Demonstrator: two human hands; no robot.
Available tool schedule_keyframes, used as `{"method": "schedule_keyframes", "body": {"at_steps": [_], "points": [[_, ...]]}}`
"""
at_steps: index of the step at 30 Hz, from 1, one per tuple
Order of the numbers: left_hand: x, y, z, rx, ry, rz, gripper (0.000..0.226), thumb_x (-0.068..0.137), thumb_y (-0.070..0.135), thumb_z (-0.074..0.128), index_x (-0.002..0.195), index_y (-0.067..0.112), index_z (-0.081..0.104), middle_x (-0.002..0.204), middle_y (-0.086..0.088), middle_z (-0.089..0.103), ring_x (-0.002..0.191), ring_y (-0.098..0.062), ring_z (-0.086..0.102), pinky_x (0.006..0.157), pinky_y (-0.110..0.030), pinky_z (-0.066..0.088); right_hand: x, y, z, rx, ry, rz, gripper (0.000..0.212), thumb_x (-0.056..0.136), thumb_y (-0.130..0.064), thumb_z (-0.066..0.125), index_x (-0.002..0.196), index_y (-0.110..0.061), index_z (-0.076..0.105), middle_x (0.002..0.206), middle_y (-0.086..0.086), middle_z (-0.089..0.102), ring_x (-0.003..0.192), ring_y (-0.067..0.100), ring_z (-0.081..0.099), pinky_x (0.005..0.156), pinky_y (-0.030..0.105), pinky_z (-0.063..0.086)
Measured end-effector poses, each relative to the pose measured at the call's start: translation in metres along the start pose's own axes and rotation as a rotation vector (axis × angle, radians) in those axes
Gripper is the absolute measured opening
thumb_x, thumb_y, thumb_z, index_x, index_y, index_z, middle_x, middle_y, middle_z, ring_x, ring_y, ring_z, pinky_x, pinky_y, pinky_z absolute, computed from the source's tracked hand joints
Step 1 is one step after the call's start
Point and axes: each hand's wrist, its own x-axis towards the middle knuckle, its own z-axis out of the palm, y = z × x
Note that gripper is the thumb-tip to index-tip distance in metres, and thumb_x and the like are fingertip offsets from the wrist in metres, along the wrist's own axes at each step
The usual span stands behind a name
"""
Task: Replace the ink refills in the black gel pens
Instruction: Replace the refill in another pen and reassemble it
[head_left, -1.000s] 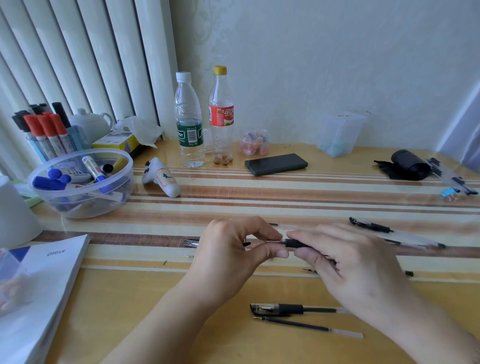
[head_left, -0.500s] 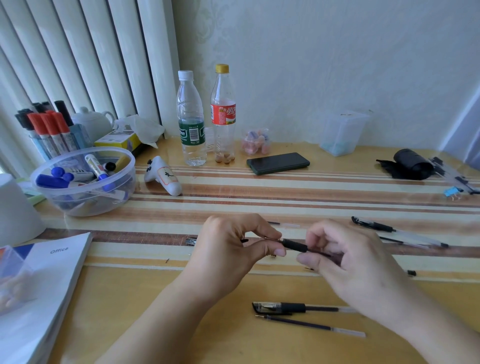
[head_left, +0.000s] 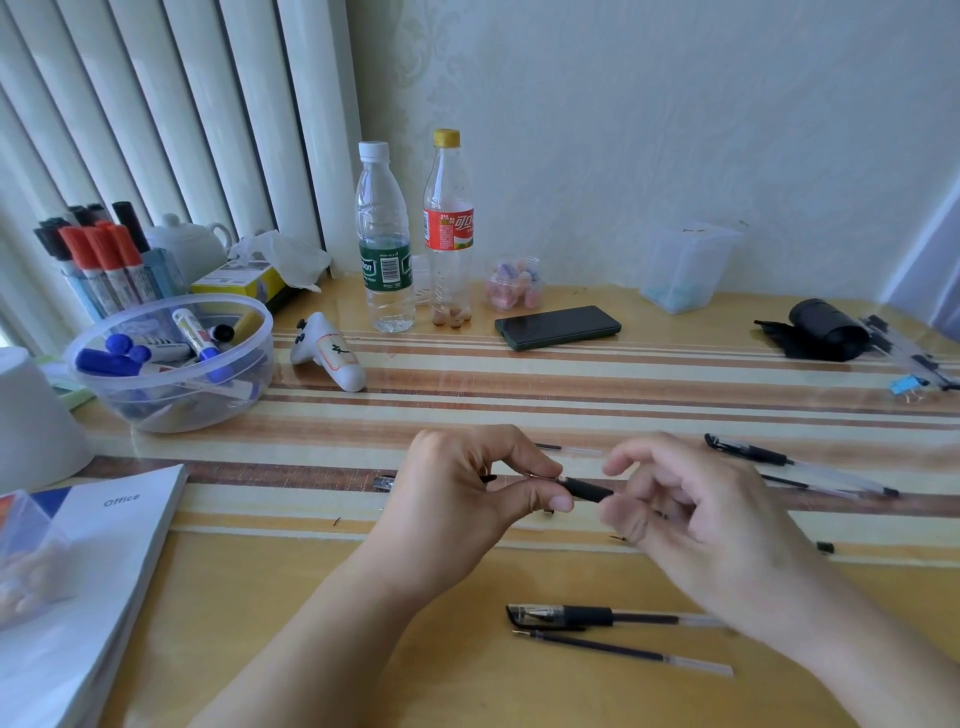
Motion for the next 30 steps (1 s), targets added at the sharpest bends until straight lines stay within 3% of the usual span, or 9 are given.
{"method": "schedule_keyframes", "body": {"at_steps": [2,6,8,10,15,18,20,25,30], "points": [[0.0,0.0,0.0,-0.014,-0.004,0.003,0.012,0.07,0.009,0.083,0.074,0.005,0.073,0.048,0.038,0.052,0.046,0.021,0.048,0.05,0.005,0.035,0.0,0.001,0.001,-0.02,0.02,0.002,0.03,0.075,-0.066,0.055,0.086,-0.038,0.054,0.083,-0.015,0.061,0.055,0.014,0.052,0.047,0.027,0.044],[0.0,0.0,-0.001,-0.001,-0.005,-0.003,0.011,0.069,0.013,0.084,0.073,0.009,0.074,0.05,0.036,0.054,0.046,0.017,0.049,0.049,0.002,0.034,0.0,0.001,0.001,-0.087,0.022,-0.015,0.03,0.091,-0.056,0.042,0.067,-0.042,0.053,0.058,-0.014,0.06,0.057,0.009,0.058,0.049,0.032,0.048],[0.0,0.0,-0.002,0.016,-0.001,-0.01,0.011,0.07,0.016,0.084,0.072,0.014,0.074,0.049,0.037,0.053,0.045,0.014,0.047,0.045,-0.002,0.034,-0.001,0.001,0.001,-0.079,0.006,-0.009,0.027,0.093,-0.06,0.038,0.073,-0.048,0.052,0.058,-0.014,0.059,0.056,0.009,0.058,0.052,0.033,0.05],[0.0,0.001,-0.002,0.029,0.006,-0.025,0.011,0.07,0.02,0.084,0.073,0.017,0.073,0.047,0.037,0.051,0.042,0.009,0.045,0.043,-0.012,0.04,-0.001,0.0,0.001,-0.098,0.006,-0.01,0.026,0.086,-0.068,0.044,0.088,-0.045,0.055,0.064,-0.016,0.06,0.057,0.009,0.058,0.052,0.023,0.046],[0.001,-0.004,-0.007,0.113,-0.064,-0.111,0.019,0.079,0.047,0.071,0.086,0.029,0.072,0.064,0.032,0.061,0.05,0.009,0.05,0.05,-0.009,0.037,0.002,0.002,-0.001,-0.306,0.091,-0.094,0.025,0.083,-0.053,0.051,0.083,-0.031,0.063,0.065,-0.021,0.059,0.048,-0.012,0.039,0.044,0.015,0.031],[0.002,-0.007,-0.007,0.244,-0.143,-0.091,0.031,0.085,0.056,0.055,0.086,0.03,0.072,0.08,0.022,0.068,0.068,0.0,0.06,0.057,-0.027,0.048,0.003,0.007,0.0,-0.303,0.139,-0.169,0.024,0.084,-0.044,0.06,0.084,-0.023,0.071,0.072,-0.015,0.066,0.057,0.005,0.059,0.047,0.028,0.048],[0.001,-0.007,-0.006,0.328,-0.173,-0.077,0.039,0.085,0.061,0.045,0.085,0.03,0.069,0.074,0.022,0.063,0.066,-0.001,0.056,0.055,-0.025,0.044,0.003,0.009,0.002,-0.337,0.177,-0.21,0.021,0.087,-0.039,0.066,0.082,-0.02,0.073,0.072,-0.012,0.068,0.06,0.012,0.063,0.048,0.031,0.05],[0.0,-0.009,-0.003,0.392,-0.156,0.031,0.024,0.09,0.043,0.057,0.08,0.026,0.071,0.071,0.015,0.064,0.06,-0.001,0.047,0.055,-0.028,0.046,0.001,0.008,0.004,-0.386,0.185,-0.226,0.027,0.087,-0.039,0.057,0.073,-0.021,0.07,0.061,-0.013,0.065,0.058,0.015,0.062,0.048,0.029,0.047],[-0.002,-0.004,-0.003,0.354,-0.096,0.057,0.025,0.091,0.037,0.056,0.076,0.023,0.069,0.07,0.009,0.064,0.058,-0.008,0.051,0.05,-0.034,0.044,0.0,0.005,0.002,-0.404,0.163,-0.212,0.033,0.09,-0.034,0.048,0.064,-0.023,0.065,0.045,-0.014,0.049,0.043,0.008,0.04,0.042,0.021,0.03]]}}
